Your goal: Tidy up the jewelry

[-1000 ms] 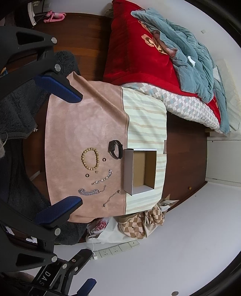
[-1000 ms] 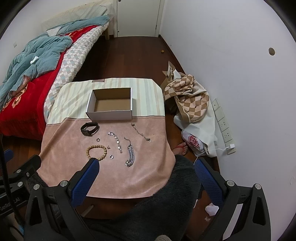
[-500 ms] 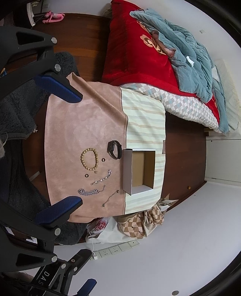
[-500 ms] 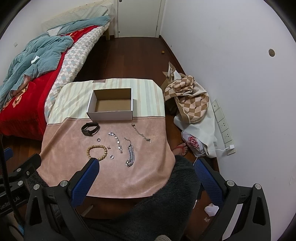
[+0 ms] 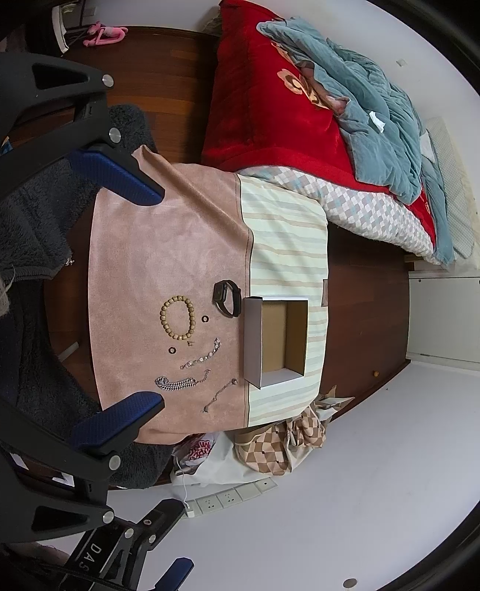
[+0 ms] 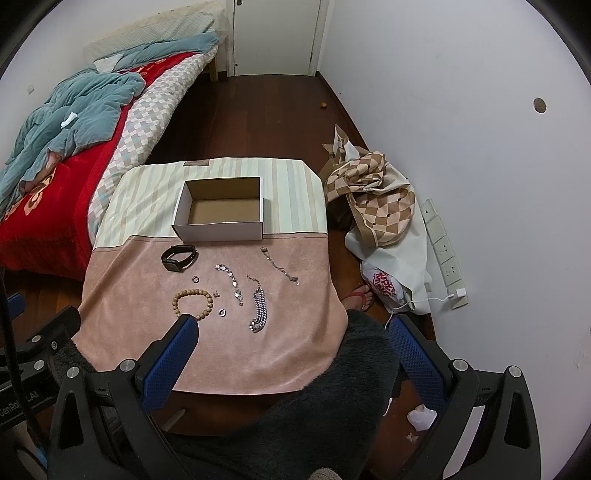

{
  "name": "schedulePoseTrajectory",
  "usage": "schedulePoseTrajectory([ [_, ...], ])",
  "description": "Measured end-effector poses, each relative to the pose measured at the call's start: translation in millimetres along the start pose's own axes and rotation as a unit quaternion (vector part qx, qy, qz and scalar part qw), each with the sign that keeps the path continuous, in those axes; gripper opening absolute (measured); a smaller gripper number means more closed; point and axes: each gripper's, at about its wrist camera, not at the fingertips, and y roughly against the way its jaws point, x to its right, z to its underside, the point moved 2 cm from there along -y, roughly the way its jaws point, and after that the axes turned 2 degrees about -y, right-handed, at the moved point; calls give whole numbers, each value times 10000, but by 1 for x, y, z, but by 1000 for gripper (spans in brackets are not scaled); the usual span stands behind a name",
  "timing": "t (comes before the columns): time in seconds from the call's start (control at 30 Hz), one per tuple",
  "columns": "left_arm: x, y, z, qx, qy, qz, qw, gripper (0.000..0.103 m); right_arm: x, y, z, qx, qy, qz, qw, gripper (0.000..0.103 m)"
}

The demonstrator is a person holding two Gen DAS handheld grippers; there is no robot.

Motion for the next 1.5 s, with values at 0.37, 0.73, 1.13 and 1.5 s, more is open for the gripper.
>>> schedulePoseTrajectory([
  [0.37,1,1,-1,14,14,-10,10000,103,1,2,0,18,4,7,10000,103],
  [0.73,0,3,-3,33,13,-3,10000,103,-1,4,0,52,13,20,10000,103],
  [1.13,-1,5,-7,56,10,10,10000,103,0,7,-1,95,10,24,10000,103],
  [1.5,-12,-53,-28,79,72,-546,9985,103,14,-46,-18,91,-293,130,9994,103],
])
